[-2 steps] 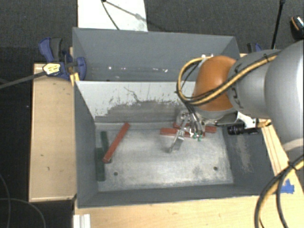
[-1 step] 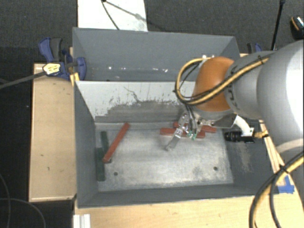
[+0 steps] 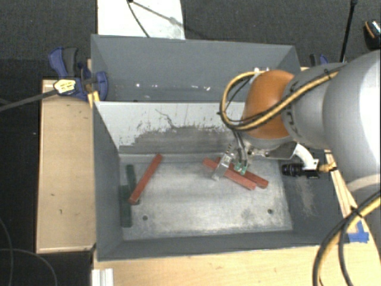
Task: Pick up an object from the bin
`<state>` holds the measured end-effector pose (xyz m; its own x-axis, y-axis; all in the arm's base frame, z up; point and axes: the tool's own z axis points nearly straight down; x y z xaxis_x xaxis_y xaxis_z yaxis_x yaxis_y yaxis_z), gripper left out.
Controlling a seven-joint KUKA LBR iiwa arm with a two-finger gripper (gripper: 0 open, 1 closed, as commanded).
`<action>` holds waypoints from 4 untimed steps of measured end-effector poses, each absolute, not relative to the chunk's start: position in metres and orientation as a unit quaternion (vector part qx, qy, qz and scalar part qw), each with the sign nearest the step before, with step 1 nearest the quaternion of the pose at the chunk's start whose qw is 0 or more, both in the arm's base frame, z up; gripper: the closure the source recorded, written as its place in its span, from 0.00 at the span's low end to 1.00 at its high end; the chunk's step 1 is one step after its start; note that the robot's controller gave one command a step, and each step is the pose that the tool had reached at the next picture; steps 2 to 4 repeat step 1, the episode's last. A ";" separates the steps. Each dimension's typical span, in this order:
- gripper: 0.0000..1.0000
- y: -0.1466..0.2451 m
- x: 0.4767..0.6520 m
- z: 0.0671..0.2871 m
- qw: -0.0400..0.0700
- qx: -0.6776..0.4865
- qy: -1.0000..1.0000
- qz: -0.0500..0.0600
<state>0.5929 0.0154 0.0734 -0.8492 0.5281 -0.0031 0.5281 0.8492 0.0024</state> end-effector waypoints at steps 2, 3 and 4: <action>1.00 0.013 0.586 0.244 0.004 0.317 0.948 0.002; 1.00 0.013 0.586 0.244 0.004 0.317 0.948 0.002; 1.00 0.013 0.586 0.244 0.004 0.317 0.948 0.002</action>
Offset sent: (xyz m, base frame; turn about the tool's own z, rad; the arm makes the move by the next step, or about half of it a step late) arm -0.0088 -0.0019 0.1653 0.0904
